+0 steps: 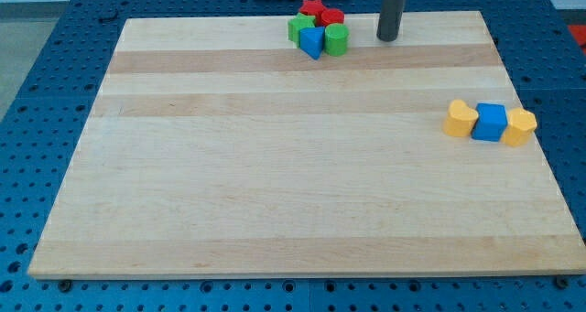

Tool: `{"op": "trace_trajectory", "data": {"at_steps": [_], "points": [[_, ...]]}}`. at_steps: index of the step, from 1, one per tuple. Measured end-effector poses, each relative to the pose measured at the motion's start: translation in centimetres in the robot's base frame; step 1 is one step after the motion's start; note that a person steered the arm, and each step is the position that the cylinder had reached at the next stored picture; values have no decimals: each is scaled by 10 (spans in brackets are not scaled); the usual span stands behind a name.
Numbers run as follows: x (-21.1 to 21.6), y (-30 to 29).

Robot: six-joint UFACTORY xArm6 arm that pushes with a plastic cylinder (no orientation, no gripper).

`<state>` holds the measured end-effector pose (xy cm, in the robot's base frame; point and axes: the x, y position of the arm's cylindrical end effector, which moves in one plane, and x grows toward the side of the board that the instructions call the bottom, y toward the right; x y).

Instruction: Push the red star left a bit

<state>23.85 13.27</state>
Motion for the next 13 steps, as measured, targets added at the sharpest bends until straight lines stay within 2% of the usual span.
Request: {"op": "trace_trajectory", "data": {"at_steps": [2,6,11,13], "points": [[-39,-12],[-45,-56],[-46,-184],[-47,-210]]}}
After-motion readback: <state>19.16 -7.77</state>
